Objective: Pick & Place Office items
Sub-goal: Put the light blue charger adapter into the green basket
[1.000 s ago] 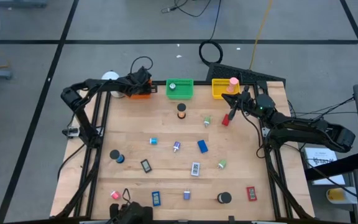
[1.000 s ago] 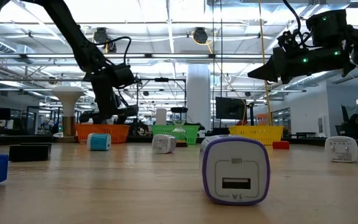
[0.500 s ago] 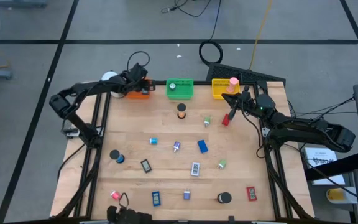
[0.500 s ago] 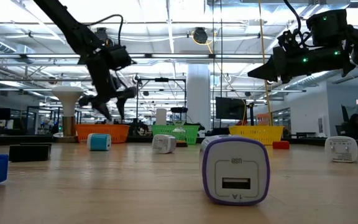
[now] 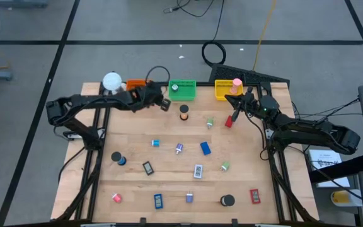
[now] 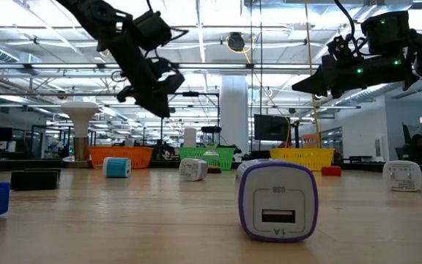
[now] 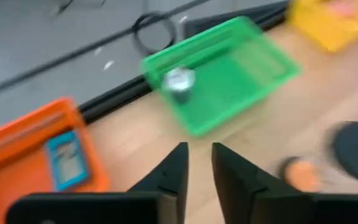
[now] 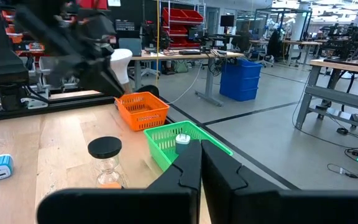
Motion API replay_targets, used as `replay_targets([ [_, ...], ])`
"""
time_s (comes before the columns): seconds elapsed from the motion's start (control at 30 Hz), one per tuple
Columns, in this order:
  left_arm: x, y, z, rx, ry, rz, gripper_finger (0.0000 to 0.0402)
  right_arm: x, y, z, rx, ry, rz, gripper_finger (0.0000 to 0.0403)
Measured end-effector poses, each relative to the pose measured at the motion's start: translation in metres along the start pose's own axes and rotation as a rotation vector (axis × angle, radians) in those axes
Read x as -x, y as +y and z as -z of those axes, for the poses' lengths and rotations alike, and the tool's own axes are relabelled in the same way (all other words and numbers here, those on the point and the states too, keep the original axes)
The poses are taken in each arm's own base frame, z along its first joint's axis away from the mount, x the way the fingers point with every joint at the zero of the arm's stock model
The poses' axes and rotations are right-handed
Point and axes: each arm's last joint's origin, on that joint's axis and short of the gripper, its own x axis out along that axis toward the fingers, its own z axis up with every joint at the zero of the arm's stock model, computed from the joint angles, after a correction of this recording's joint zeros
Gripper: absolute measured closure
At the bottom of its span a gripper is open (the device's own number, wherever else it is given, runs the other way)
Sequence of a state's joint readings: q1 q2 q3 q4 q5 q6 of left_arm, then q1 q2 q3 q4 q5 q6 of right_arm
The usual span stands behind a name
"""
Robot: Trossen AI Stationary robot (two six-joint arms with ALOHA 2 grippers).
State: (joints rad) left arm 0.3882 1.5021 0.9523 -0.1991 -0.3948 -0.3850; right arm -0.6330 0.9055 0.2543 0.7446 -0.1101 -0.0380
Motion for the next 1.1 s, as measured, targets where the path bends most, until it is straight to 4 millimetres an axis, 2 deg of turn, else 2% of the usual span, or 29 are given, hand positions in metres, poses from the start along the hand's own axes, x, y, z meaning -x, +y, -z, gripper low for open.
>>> replay_targets([
  [0.17, 0.008, -0.031, 0.02, -0.163, -0.114, 0.135, 0.0391, 0.0, 0.0, 0.0, 0.0, 0.0, 0.0, 0.0403],
  [0.27, 0.011, -0.042, 0.035, -0.199, -0.225, 0.222, 0.0394, 0.0, 0.0, 0.0, 0.0, 0.0, 0.0, 0.0403],
  [0.4, 0.015, -0.045, 0.059, -0.173, -0.348, 0.338, 0.0384, 0.0, 0.0, 0.0, -0.015, 0.001, 0.0, 0.0403],
  [0.53, 0.017, -0.038, 0.076, -0.14, -0.407, 0.46, 0.0389, 0.0, 0.0, 0.001, -0.027, 0.009, 0.0, 0.0403],
  [0.7, 0.016, -0.037, 0.079, -0.065, -0.359, 0.545, 0.0399, 0.0, 0.0, 0.001, -0.028, 0.013, -0.006, 0.0403],
  [0.9, 0.023, -0.048, 0.072, -0.141, -0.392, 0.622, 0.0399, -0.002, 0.006, 0.0, -0.007, -0.021, -0.209, 0.0403],
  [1.1, 0.037, -0.048, 0.063, -0.131, -0.398, 0.614, 0.0396, -0.007, 0.006, 0.004, -0.03, -0.015, -0.211, 0.0403],
])
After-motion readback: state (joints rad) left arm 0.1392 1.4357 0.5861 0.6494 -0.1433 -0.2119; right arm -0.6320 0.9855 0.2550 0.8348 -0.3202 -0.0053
